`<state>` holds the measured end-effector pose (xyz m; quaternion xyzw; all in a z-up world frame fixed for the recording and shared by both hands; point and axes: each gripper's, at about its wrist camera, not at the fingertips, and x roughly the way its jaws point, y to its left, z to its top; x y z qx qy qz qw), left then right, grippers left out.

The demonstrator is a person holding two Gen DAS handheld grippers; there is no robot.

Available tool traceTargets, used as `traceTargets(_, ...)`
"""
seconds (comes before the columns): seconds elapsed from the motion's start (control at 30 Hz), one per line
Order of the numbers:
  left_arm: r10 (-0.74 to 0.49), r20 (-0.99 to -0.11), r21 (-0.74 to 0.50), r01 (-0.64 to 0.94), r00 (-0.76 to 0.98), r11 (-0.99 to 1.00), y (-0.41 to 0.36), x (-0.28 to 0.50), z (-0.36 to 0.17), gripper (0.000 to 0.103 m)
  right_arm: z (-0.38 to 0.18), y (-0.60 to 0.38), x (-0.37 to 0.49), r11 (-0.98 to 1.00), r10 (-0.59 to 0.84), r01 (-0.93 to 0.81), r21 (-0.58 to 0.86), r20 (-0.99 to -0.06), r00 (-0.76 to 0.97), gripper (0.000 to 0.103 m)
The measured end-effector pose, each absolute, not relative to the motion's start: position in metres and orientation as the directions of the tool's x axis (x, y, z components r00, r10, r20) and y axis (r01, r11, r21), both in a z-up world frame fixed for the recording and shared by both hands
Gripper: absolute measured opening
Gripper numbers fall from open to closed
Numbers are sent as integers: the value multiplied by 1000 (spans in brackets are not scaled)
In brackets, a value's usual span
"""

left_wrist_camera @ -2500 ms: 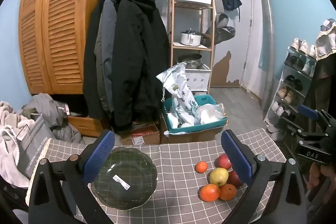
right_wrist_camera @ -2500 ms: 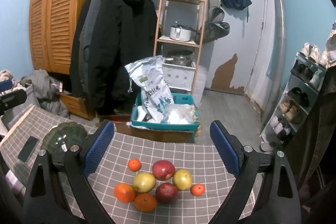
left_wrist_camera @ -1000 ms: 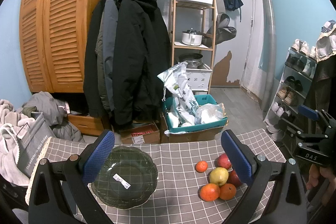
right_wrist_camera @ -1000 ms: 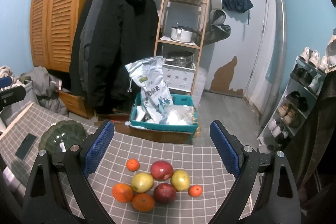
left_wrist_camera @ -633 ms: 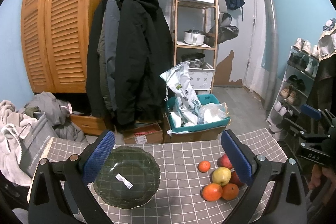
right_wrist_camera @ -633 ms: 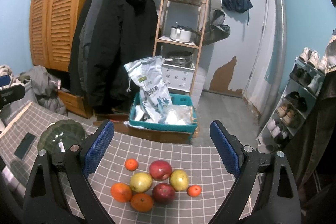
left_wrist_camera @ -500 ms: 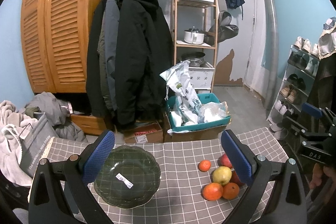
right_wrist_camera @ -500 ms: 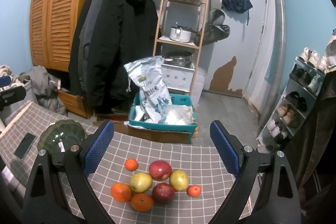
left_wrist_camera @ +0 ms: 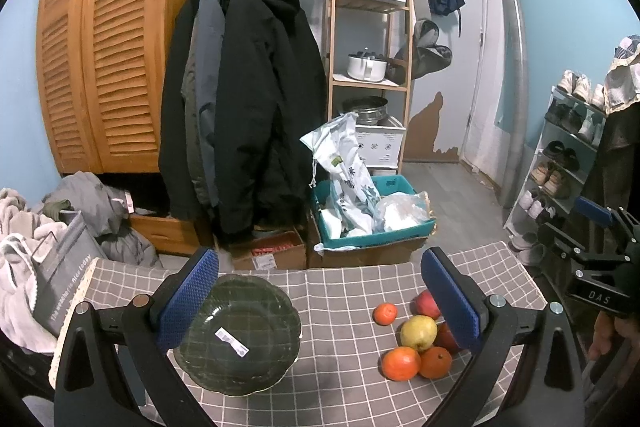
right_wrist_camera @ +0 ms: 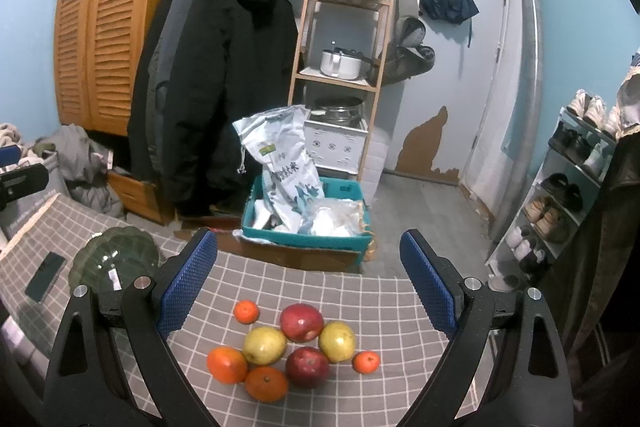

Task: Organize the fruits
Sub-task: 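Lower the left tool onto a large orange while the right tool approaches a red apple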

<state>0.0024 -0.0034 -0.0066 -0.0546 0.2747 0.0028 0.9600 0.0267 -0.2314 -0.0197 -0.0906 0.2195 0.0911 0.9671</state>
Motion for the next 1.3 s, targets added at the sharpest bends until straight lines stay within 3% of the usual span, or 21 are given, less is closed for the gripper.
traceTargets(0.37, -37, -538, -91, -14, 842, 996, -7, 17, -19, 102, -33, -242, 34, 970, 129, -211, -122, -476, 870, 91)
traceTargets(1.3, -93, -819, -41, 104, 567, 994, -67, 81, -154, 102, -159, -276, 73, 988, 23, -136, -74, -797, 604, 91)
